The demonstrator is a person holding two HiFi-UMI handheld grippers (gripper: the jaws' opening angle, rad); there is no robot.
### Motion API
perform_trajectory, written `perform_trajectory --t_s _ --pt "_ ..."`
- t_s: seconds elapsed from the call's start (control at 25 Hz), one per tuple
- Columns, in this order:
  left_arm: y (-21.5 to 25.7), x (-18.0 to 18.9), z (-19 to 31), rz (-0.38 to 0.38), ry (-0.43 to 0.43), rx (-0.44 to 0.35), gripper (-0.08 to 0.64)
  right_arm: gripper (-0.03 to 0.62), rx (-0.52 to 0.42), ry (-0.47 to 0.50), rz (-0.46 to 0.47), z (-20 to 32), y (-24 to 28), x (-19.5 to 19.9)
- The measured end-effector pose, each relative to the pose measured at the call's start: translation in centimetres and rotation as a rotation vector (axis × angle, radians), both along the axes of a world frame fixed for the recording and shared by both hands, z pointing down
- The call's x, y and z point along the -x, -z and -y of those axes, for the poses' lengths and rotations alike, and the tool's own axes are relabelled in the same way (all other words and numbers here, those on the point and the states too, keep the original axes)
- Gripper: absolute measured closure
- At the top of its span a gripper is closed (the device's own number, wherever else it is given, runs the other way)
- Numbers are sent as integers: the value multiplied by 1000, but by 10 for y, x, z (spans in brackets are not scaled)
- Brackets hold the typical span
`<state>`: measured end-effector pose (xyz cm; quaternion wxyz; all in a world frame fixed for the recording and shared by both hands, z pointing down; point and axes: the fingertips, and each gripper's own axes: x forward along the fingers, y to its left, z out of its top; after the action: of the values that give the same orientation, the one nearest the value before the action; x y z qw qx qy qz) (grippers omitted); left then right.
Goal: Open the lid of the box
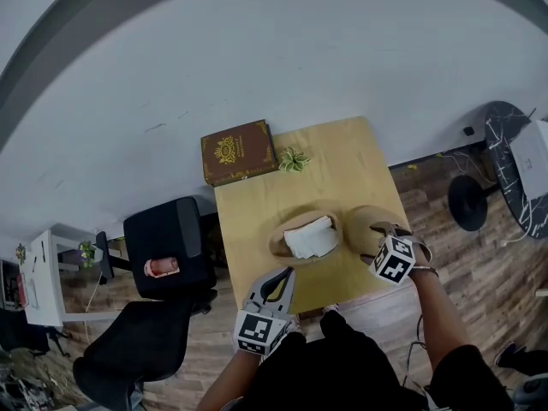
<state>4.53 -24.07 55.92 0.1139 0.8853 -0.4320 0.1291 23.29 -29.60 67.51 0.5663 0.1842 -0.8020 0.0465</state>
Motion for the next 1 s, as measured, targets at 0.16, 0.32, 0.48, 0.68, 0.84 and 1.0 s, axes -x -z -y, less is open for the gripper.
perform_trajectory --t_s 0.16,0.32,0.48,0.68,0.84,1.0 --pt "16 13 3 -28 24 -44 540 292 -159 -42 132 8 65 33" --pt "34 26 8 -72 56 -64 540 358 -306 -108 261 13 118 64" --pt "48 38 7 -102 81 -88 540 456 -443 -214 433 14 165 85" --pt "56 46 0 -111 110 -95 540 551 -589 -267 536 8 201 95" --pt "61 49 -1 -84 105 -98 540 572 -634 -300 617 4 223 94" --pt "69 50 -1 -89 102 -113 540 572 -611 -397 707 -1 230 89"
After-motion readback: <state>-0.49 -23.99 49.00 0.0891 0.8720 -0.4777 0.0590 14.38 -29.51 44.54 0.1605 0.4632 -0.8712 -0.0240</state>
